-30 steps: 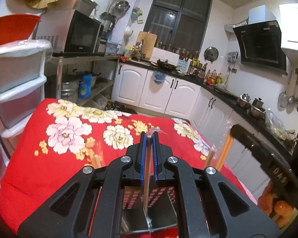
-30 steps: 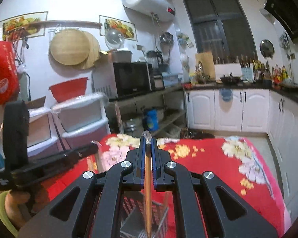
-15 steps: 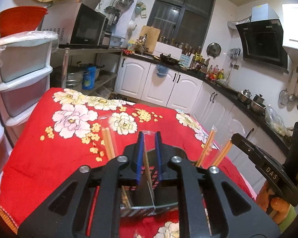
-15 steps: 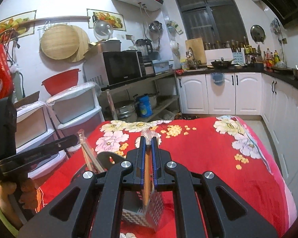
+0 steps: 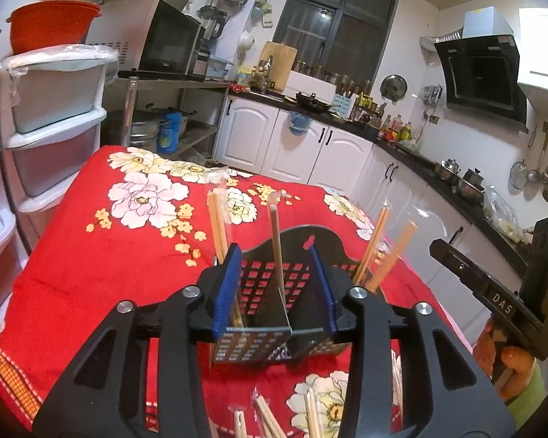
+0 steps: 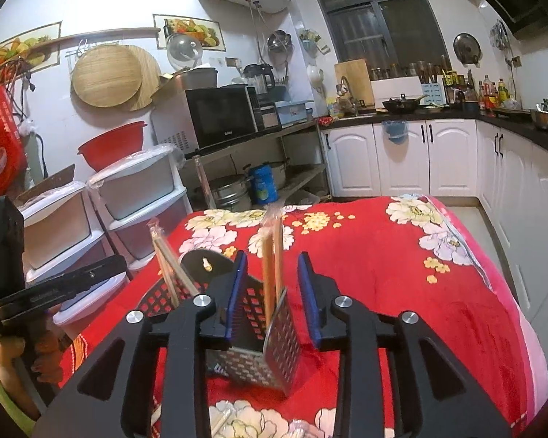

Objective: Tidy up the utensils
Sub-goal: 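Move both grippers back down to the wrapped chopstick pairs on the cloth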

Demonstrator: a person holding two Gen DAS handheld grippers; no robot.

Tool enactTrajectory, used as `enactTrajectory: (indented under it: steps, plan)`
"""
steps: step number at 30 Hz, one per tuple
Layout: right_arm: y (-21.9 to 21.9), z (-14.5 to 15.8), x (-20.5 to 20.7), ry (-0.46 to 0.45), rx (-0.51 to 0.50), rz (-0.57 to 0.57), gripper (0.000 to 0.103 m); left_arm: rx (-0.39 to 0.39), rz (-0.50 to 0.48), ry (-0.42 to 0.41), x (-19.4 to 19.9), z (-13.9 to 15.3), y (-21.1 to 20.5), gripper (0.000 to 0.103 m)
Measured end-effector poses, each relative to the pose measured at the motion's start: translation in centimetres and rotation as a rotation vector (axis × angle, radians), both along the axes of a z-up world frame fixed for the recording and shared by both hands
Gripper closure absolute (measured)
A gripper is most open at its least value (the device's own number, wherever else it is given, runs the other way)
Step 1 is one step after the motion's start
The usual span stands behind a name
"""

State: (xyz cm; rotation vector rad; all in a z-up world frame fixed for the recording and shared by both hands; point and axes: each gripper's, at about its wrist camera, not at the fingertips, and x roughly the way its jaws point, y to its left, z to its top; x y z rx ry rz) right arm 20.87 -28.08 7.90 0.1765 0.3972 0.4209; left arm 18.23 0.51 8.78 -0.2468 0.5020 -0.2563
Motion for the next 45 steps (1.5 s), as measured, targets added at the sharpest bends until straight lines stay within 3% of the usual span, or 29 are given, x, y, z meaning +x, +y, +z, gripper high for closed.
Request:
enactTrajectory:
  steps: [17, 28, 36, 45]
  plan:
    - [0.5, -2.5, -4.0, 0.075, -0.031, 0.066, 0.047, 0.02, 0.02, 0.064, -3.5, -3.0, 0.9, 0.039]
    - [1.5, -4.3, -5.8, 0.135, -0.069, 0.109, 0.042, 0.042, 0.041, 0.119, -5.4, -5.6, 1.6, 0.03]
    - [2.5, -5.9, -6.5, 0.182, -0.118, 0.137, 0.038, 0.073, 0.062, 0.169, -6.3, -7.4, 2.0, 0.014]
    - [3.9, -7.6, -6.8, 0.237, -0.163, 0.167, 0.037, 0.114, 0.04, 0.251, -7.3, -10.1, 2.3, 0.013]
